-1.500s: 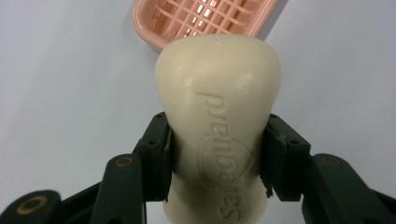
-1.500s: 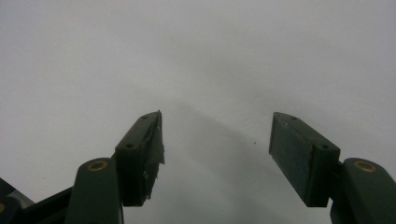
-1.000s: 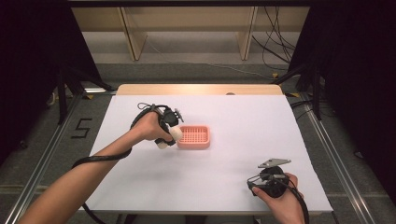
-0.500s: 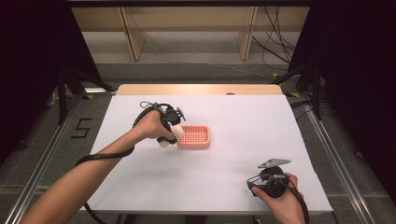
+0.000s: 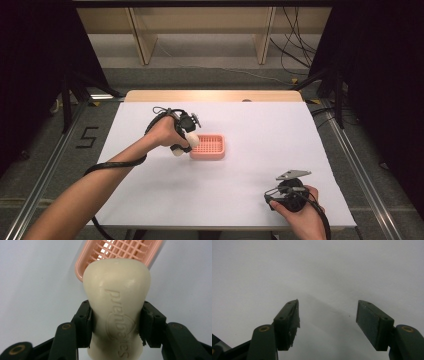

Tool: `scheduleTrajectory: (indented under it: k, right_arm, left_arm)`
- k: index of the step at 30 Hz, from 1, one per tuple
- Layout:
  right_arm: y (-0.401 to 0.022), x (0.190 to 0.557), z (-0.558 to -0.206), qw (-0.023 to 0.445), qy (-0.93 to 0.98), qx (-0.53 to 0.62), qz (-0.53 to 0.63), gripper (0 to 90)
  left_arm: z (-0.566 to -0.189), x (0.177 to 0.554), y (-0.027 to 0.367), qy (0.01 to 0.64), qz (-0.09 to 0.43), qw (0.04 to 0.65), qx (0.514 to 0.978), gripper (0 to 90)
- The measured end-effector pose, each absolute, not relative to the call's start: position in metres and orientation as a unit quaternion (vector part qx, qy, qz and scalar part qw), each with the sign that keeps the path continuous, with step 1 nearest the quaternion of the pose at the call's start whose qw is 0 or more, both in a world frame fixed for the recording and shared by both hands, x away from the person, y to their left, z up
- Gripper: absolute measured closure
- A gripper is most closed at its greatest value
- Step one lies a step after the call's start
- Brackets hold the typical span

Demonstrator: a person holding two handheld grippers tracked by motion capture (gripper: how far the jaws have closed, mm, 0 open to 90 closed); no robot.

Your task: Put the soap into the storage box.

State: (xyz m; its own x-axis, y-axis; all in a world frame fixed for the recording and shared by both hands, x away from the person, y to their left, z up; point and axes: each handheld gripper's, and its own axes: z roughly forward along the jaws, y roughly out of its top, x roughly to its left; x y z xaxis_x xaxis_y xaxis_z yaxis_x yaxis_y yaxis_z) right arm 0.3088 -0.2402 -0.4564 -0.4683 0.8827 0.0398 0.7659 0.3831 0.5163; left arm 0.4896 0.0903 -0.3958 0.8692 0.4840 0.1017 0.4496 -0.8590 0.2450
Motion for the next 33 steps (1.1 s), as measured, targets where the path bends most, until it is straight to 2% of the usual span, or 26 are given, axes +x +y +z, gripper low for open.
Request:
scheduleTrajectory:
  k: [33]
  right_arm:
    - [-0.2419, 0.3104, -0.4571, 0.126, 0.825, 0.495, 0.244, 35.8]
  left_arm:
    - [-0.3966, 0.4977, 0.0809, 0.237, 0.088, 0.116, 0.961, 49.4]
